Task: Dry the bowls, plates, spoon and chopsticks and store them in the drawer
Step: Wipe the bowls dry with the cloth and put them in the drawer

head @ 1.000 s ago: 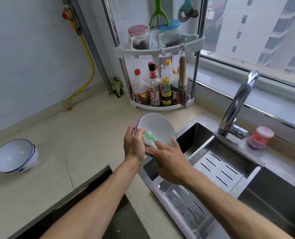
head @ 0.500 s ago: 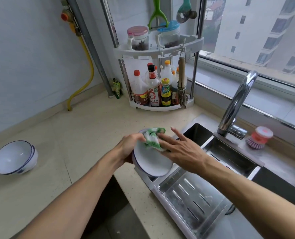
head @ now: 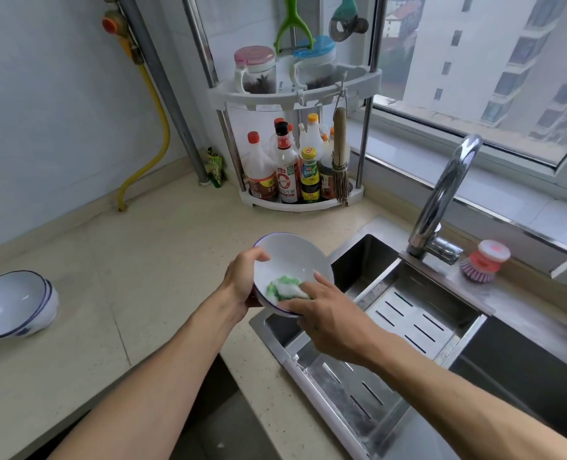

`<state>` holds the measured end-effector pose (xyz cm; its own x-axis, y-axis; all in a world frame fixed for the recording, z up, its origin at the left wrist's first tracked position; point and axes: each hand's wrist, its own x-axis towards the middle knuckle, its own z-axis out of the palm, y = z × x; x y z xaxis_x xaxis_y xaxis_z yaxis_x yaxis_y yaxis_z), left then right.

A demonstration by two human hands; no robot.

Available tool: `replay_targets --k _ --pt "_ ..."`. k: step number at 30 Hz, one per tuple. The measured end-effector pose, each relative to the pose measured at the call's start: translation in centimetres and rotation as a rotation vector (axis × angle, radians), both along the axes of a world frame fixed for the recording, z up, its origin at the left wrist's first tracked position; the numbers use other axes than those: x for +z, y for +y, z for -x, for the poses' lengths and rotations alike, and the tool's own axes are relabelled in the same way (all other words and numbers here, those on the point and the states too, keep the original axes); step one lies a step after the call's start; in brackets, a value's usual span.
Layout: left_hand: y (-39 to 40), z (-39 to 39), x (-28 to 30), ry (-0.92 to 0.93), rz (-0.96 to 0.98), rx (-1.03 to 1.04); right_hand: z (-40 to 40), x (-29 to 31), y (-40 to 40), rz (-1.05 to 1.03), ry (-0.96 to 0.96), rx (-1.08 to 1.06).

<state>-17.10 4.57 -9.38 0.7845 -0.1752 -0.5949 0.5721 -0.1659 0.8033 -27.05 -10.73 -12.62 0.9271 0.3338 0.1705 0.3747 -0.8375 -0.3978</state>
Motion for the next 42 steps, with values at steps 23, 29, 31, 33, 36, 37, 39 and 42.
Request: replay_targets --k 23,29,31,33,36,37,39,42 --pt "-0.6 2.1 -0.4 -0.357 -0.363 -0.630 0.9 -0.8 -2.7 -0.820 0.178 -0.412" --pt "-1.7 3.0 0.8 -0.361 -0.115 -0.523 -1.0 -0.5 -0.2 -1.367 0.239 -0.689" --pt "-2.0 3.3 1.0 -0.360 -0.086 -0.539 -1.8 -0.4 -0.5 -1.174 0.157 -0.759" --pt "-2.2 3.3 1.0 -0.371 -0.088 -0.504 -1.8 -0.3 0.3 -1.181 0.101 -0.623" --pt "-2.2 3.2 1.0 -0.392 -0.127 -0.533 -1.1 -0.8 1.2 -1.203 0.106 -0.427" --pt "-2.1 3.3 1.1 -0.389 -0.136 -0.566 -1.4 -1.2 0.7 -1.234 0.121 -0.469" --pt "-2.1 3.7 1.2 -0.398 -0.164 -0.604 -2.5 -1.2 -0.7 -1.327 0.217 -0.611" --pt "-2.4 3.8 1.0 -0.400 -0.173 -0.563 -3.2 -1.0 -0.4 -1.285 0.256 -0.633"
